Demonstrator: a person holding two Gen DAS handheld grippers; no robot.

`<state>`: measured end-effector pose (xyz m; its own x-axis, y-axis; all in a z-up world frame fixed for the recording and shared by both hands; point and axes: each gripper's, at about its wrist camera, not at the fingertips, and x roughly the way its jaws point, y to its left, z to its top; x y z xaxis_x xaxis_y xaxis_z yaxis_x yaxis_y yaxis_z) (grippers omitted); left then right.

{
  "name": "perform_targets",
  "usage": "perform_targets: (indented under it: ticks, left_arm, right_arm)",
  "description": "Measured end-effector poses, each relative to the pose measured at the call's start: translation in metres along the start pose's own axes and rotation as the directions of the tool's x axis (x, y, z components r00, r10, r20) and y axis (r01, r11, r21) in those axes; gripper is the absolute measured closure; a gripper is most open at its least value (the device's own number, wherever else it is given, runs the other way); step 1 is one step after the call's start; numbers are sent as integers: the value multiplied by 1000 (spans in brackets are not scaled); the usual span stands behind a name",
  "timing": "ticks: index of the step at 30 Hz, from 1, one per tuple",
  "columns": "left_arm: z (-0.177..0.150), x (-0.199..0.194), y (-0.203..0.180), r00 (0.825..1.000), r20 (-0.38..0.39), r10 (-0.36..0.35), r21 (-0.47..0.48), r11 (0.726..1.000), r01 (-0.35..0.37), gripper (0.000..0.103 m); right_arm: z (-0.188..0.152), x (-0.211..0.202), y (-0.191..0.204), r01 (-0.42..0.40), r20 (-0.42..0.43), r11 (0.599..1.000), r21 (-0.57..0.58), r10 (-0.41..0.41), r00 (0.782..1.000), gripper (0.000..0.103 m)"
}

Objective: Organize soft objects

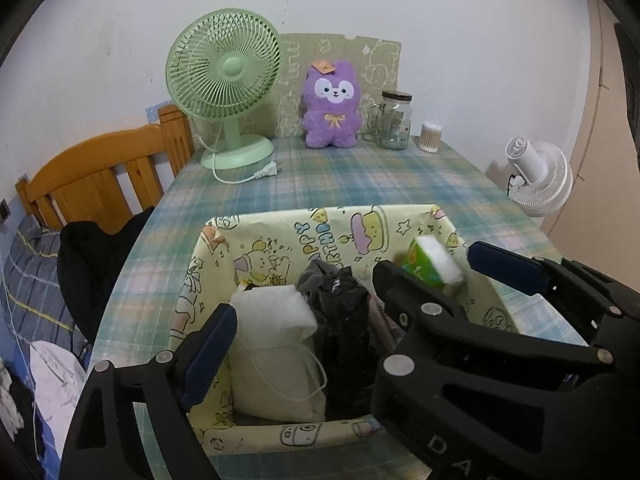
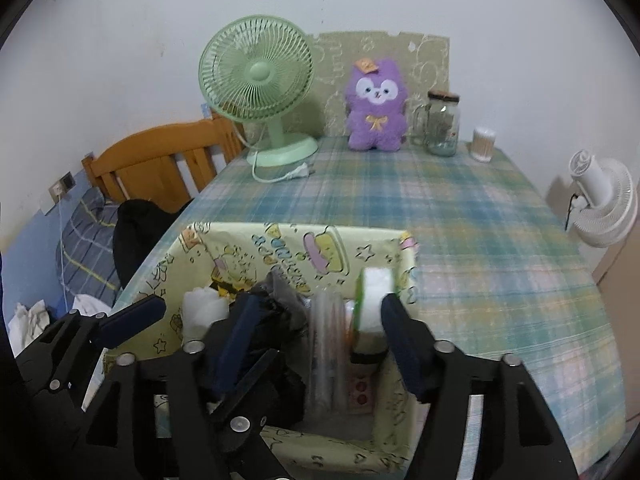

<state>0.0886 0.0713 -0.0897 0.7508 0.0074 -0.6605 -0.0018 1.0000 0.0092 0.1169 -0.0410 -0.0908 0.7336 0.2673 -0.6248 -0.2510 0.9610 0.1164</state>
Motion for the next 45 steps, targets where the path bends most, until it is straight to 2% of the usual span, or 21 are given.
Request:
perform_targets:
  ticks: [18, 22, 27, 36, 45]
  left_arm:
    - [14, -30, -29, 997, 83, 5, 4, 1000, -5, 7]
    - [18, -38, -38, 994, 107, 8, 8, 1000, -9, 5]
    - [21, -50, -51, 990, 137, 30, 16, 999, -32, 1]
    - [31, -71, -71, 981, 191, 37, 12, 999, -39, 0]
    - [41, -93, -91, 967, 251, 39, 15, 999, -44, 0]
  right_arm:
    - [6, -52, -29, 32, 85, 999, 20, -34, 996, 26]
    - [8, -66, -39, 41, 111, 999, 32, -44, 993, 20]
    - [9, -82, -50, 62, 140, 997, 38, -67, 988, 18]
    - [13, -119, -77, 94, 216, 993, 71, -107, 971, 10]
    - [14, -160, -103, 145, 298, 984, 106, -171, 939, 2]
